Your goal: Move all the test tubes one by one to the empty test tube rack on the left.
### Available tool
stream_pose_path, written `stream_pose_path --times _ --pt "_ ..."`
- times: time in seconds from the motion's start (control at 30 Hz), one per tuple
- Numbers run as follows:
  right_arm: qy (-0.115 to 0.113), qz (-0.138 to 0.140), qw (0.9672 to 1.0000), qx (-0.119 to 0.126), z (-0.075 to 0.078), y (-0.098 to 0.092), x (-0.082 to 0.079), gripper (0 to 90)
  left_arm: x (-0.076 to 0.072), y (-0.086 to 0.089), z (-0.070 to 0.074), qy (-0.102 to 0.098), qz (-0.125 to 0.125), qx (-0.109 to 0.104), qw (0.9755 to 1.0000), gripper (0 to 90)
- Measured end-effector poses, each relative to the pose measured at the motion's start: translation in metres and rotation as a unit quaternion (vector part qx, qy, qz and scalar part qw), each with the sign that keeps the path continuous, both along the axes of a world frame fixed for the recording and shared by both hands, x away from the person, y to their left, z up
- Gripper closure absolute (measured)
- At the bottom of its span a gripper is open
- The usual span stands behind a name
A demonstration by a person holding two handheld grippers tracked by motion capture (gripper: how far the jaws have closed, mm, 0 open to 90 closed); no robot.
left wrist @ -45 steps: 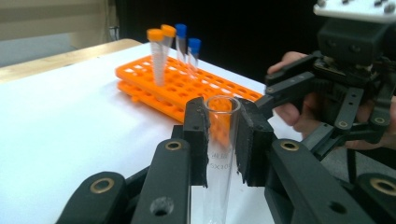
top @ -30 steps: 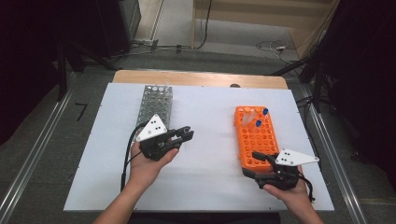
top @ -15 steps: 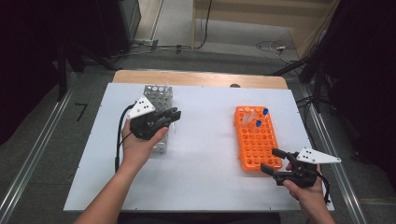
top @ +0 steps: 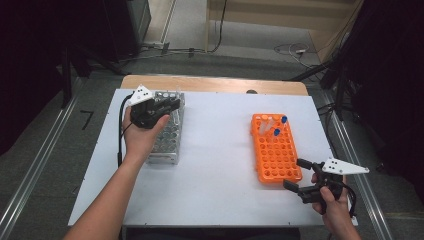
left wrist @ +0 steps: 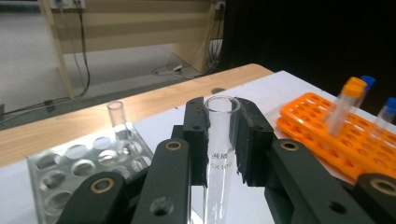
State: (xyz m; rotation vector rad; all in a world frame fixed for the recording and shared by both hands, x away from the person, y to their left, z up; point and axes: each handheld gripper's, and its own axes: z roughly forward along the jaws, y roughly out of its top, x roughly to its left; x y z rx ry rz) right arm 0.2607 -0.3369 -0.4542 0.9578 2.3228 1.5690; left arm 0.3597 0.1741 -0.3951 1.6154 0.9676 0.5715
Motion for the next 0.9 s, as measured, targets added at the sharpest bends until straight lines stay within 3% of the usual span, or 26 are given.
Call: stream_pose_path --times 0.4,0.73,0.9 --pt "-0.007 -0.004 0.9999 -0.006 0.000 0.000 -0.001 0.0 0.042 -0.003 0.005 -0.002 0.037 -0.001 0.9993 76.5" --pt "-0.005 -0.007 1.0000 0.001 -0.001 -0.004 0.000 0.0 0.075 0.001 -0.006 0.010 0.093 -0.015 0.9955 76.5" --pt "-0.003 -0.006 1.0000 0.001 -0.002 -0.004 0.000 0.0 0.085 0.008 -0.015 0.016 0.110 -0.044 0.9928 76.5"
